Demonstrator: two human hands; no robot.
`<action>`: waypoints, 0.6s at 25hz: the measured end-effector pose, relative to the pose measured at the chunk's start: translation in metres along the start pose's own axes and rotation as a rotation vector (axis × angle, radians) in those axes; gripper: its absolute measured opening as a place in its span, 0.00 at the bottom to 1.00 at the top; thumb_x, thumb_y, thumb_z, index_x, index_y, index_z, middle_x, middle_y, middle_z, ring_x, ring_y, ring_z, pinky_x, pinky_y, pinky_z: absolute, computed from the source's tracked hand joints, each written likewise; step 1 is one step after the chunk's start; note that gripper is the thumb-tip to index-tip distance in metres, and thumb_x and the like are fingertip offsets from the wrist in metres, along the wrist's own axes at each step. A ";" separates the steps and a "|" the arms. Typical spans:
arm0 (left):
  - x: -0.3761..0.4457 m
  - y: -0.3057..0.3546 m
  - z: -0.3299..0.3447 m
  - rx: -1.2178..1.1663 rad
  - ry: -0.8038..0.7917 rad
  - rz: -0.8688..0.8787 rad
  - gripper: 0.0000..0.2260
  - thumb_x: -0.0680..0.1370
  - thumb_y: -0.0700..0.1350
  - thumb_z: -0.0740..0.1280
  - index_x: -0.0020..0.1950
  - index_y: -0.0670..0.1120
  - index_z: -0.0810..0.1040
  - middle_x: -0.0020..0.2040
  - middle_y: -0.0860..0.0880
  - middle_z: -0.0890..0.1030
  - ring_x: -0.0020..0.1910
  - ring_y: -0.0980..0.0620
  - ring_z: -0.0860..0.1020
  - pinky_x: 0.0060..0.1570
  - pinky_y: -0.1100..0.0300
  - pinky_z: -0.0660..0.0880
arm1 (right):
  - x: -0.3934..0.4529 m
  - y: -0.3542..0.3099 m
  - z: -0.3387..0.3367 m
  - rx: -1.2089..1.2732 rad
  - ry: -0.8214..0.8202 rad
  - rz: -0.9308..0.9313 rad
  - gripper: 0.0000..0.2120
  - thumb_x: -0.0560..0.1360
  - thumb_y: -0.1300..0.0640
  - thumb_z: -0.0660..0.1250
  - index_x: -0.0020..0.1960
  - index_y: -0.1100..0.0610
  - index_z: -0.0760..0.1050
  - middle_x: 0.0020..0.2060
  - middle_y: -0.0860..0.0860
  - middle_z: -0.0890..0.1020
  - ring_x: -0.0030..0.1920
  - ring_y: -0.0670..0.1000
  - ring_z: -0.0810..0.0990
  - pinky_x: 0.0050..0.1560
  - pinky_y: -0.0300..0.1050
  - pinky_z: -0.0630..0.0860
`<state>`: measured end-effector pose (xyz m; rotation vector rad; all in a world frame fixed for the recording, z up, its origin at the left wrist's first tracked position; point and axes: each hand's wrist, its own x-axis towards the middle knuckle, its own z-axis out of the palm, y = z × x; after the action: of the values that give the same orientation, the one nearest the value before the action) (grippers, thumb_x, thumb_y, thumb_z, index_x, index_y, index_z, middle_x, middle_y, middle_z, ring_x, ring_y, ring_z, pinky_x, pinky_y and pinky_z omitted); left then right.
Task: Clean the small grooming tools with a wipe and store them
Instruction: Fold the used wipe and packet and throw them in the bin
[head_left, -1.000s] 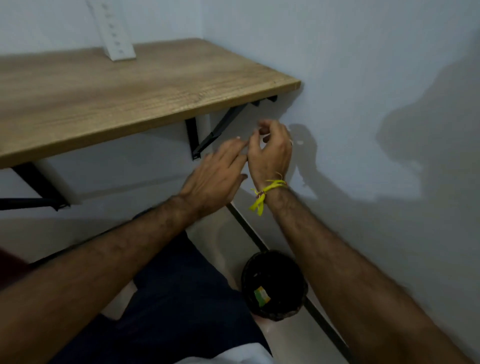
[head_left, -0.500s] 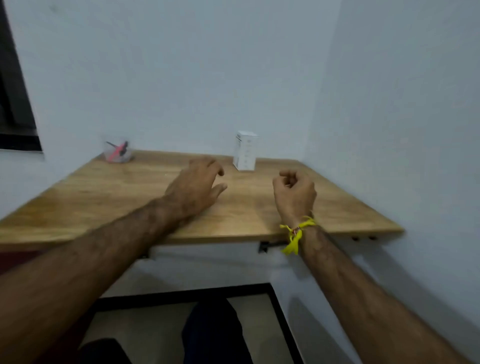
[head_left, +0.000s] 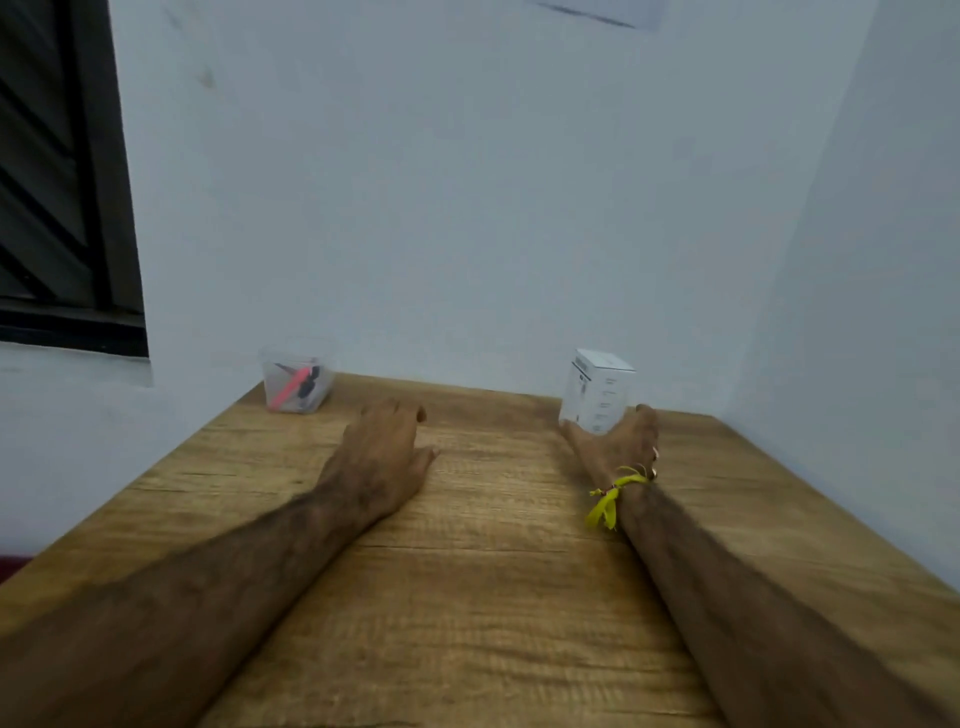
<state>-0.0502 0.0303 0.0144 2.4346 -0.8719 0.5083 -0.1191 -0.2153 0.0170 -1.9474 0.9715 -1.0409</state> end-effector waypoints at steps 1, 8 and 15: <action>0.007 -0.003 0.001 -0.011 0.051 -0.005 0.18 0.79 0.54 0.66 0.66 0.49 0.70 0.64 0.48 0.74 0.66 0.48 0.68 0.65 0.53 0.67 | 0.010 -0.005 0.007 0.012 0.014 -0.002 0.46 0.59 0.43 0.81 0.67 0.61 0.65 0.62 0.59 0.75 0.62 0.64 0.75 0.60 0.59 0.75; 0.028 -0.006 0.021 -0.083 0.097 0.029 0.17 0.78 0.53 0.68 0.64 0.52 0.69 0.61 0.52 0.73 0.64 0.51 0.68 0.65 0.56 0.65 | 0.060 -0.002 0.055 -0.057 0.063 0.001 0.33 0.63 0.49 0.77 0.60 0.60 0.64 0.57 0.59 0.79 0.59 0.65 0.77 0.56 0.58 0.75; 0.034 -0.020 0.033 -0.028 0.183 -0.047 0.18 0.77 0.52 0.69 0.64 0.51 0.68 0.61 0.51 0.73 0.63 0.51 0.69 0.63 0.55 0.64 | 0.064 0.004 0.077 -0.129 0.105 -0.023 0.43 0.63 0.46 0.79 0.66 0.62 0.60 0.61 0.64 0.76 0.62 0.68 0.75 0.58 0.63 0.73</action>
<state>-0.0063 0.0085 -0.0017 2.3341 -0.7380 0.6848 -0.0277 -0.2539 0.0035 -2.0294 1.1006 -1.1282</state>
